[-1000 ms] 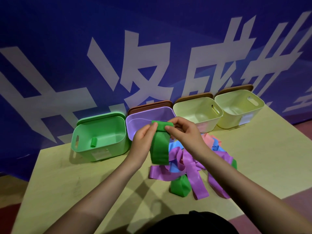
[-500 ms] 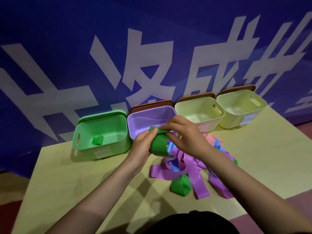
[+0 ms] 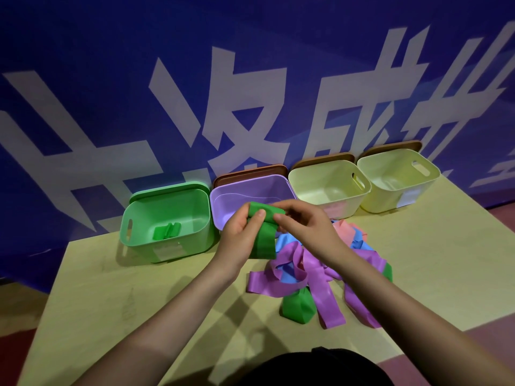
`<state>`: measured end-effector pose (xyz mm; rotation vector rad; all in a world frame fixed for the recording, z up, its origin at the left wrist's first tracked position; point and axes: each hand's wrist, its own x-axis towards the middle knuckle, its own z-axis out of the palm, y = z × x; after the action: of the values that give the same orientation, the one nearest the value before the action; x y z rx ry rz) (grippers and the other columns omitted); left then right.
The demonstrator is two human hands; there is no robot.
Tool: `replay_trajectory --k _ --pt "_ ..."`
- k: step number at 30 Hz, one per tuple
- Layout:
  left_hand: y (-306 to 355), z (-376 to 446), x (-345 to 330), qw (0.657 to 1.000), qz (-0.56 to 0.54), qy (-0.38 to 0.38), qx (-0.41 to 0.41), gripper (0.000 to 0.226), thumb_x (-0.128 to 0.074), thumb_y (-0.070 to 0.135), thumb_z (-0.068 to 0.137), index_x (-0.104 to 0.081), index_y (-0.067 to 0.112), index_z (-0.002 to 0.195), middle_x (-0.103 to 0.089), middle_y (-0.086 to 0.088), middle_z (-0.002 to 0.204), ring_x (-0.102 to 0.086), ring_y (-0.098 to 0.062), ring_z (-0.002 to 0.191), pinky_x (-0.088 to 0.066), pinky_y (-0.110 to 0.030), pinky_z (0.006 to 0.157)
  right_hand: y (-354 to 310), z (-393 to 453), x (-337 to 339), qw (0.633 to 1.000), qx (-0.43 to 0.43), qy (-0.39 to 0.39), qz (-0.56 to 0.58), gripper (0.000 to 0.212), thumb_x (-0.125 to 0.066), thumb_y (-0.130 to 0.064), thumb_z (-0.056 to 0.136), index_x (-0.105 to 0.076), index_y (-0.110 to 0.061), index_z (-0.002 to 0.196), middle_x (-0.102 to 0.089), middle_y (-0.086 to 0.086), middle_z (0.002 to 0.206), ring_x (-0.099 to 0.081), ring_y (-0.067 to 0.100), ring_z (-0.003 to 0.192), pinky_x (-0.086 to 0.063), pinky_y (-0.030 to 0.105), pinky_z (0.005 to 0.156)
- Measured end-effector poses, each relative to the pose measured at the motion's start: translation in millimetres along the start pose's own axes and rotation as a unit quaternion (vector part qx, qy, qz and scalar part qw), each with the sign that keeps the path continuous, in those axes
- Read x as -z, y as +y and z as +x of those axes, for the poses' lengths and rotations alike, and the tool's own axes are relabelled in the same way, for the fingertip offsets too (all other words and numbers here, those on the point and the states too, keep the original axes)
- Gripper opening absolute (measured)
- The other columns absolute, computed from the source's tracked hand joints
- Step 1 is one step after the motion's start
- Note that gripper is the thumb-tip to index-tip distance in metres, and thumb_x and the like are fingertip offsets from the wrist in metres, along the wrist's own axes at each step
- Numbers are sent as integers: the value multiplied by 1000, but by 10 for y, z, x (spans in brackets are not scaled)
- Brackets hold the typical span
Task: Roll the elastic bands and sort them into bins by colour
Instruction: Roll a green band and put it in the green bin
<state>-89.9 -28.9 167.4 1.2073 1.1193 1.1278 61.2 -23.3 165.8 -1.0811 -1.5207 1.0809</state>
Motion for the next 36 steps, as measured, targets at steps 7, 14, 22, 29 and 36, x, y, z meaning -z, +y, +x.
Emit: replay_trajectory --k 7,14,22,29,36 --pt "-46 6 6 994 -24 23 101 21 -56 25 95 -71 12 88 -68 -1 74 -60 -12 68 -45 -25 65 47 13 -42 995 32 33 -86 21 -64 -4 88 -64 -24 85 -63 -8 77 -54 0 68 -48 19 68" --pt "-34 -41 -20 990 -13 63 128 25 -55 25 96 -67 14 77 -63 3 62 -55 -6 53 -42 -17 50 61 57 -28 934 182 28 -306 18 -56 -20 86 -67 -7 90 -52 -5 73 -42 1 66 -31 8 63" --pt "50 -97 -57 988 -65 76 119 35 -45 32 100 -62 13 75 -58 7 45 -54 -4 42 -42 -16 44 46 93 -27 873 285 -4 -396 26 -52 -19 88 -70 -3 97 -61 7 79 -52 19 73 -40 23 65" --pt "42 -47 -25 988 -72 67 122 28 -47 30 99 -64 15 82 -59 9 48 -55 -3 45 -42 -21 50 -13 127 23 849 316 -35 -422 31 -49 -19 91 -70 -3 107 -62 9 82 -57 25 72 -46 29 60" --pt "12 -5 59 988 -93 70 101 25 -43 15 100 -65 16 86 -68 5 66 -62 -7 60 -47 -22 55 22 63 37 927 216 -46 -305 42 -49 -30 92 -60 -11 128 -63 3 108 -55 11 100 -41 17 86"
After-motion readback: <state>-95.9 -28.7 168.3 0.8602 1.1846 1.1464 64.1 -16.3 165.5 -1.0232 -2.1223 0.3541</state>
